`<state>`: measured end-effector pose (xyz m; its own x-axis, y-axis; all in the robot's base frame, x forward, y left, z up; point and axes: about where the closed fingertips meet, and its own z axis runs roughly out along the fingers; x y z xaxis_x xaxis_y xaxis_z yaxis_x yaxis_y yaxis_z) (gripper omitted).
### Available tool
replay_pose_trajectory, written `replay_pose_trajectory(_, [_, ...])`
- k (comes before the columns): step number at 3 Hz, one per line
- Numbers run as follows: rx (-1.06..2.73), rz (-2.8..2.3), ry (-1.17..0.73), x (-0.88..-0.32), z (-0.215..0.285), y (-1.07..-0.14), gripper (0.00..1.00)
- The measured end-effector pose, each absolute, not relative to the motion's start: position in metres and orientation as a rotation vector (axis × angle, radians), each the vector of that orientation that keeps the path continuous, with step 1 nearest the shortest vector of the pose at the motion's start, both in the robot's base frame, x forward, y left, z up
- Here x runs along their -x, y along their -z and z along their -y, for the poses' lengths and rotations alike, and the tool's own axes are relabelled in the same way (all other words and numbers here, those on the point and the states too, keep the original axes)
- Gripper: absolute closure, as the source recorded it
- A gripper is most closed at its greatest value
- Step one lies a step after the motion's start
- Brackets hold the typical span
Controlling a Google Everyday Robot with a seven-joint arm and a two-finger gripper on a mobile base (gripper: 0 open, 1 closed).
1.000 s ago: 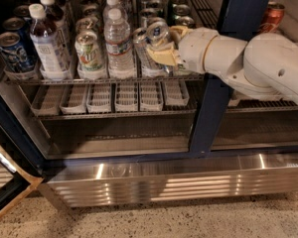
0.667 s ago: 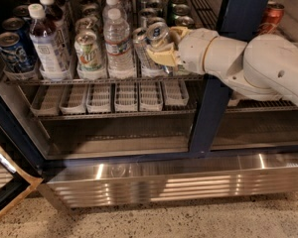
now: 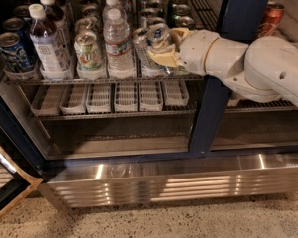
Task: Pick redbull can from top shelf of fridge
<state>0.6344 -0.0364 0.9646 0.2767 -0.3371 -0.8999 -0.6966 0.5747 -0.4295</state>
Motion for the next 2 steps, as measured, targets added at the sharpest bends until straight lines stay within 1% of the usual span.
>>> replay_pose_trajectory(2, [1.004,-1.315,-0.305,-0.6289,0.0347,-0.9678,1.00])
